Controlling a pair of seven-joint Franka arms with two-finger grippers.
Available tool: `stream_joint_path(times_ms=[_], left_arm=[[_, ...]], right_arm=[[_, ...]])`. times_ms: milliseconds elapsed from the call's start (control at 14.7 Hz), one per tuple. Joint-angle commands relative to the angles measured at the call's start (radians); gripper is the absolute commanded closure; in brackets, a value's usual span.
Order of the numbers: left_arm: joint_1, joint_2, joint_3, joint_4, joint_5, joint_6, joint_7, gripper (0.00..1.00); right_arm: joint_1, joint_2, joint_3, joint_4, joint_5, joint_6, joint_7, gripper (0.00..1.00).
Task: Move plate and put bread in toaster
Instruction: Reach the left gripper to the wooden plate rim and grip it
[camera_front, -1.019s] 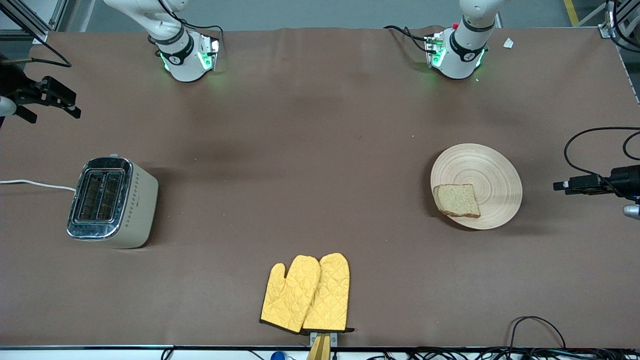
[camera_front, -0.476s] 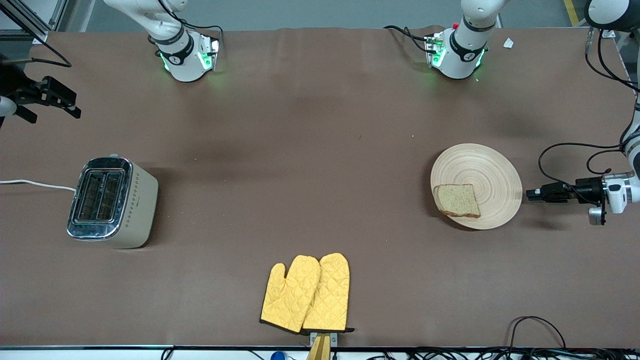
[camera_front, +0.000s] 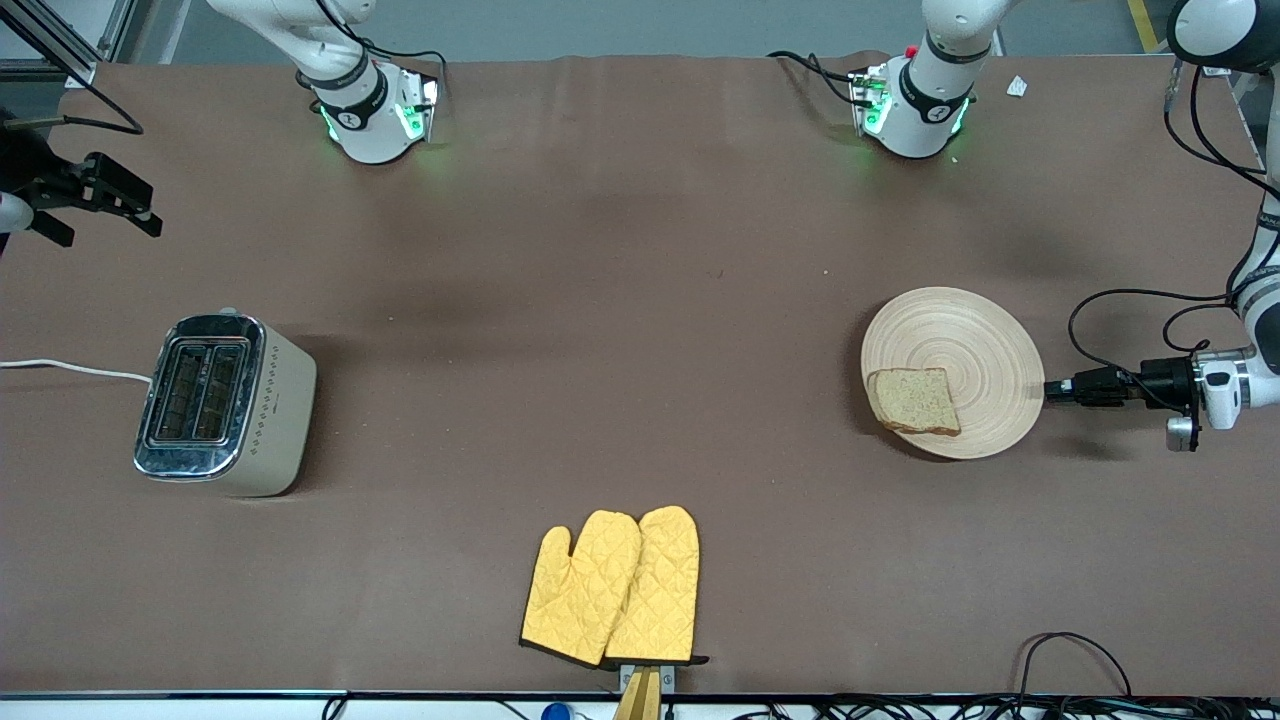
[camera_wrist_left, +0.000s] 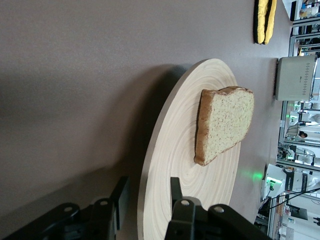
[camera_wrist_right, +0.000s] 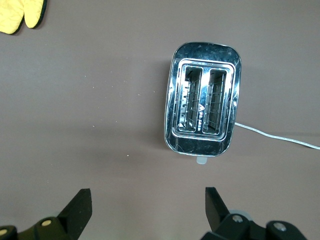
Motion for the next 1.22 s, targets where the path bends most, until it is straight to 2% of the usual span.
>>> stream_joint_path(times_ms=[0, 136, 476, 680, 951, 1155], left_arm=[[0.004, 0.023, -0.007, 0.013, -0.014, -0.008, 0.013, 0.62], [0.004, 0.029, -0.007, 0.013, -0.009, -0.009, 0.014, 0.65], [0.002, 0.043, -0.007, 0.01, -0.003, -0.018, 0.036, 0.82], [0.002, 0.043, -0.009, 0.01, -0.003, -0.02, 0.049, 0.97], [-0.002, 0.04, -0.02, 0.008, -0.005, -0.038, 0.096, 0.99], [-0.005, 0.026, -0.073, -0.008, -0.021, -0.093, 0.056, 0.99]], right_arm=[[-0.004, 0.001, 0.005, 0.005, 0.006, -0.001, 0.001, 0.0], [-0.004, 0.0, 0.005, 0.005, 0.006, -0.004, 0.001, 0.0], [-0.004, 0.0, 0.005, 0.005, 0.006, -0.004, 0.001, 0.0], [-0.003, 0.0, 0.005, 0.007, 0.006, -0.006, 0.001, 0.0], [0.002, 0.0, 0.005, 0.01, 0.006, 0.0, 0.001, 0.0], [0.003, 0.0, 0.006, 0.01, 0.006, 0.0, 0.003, 0.0]])
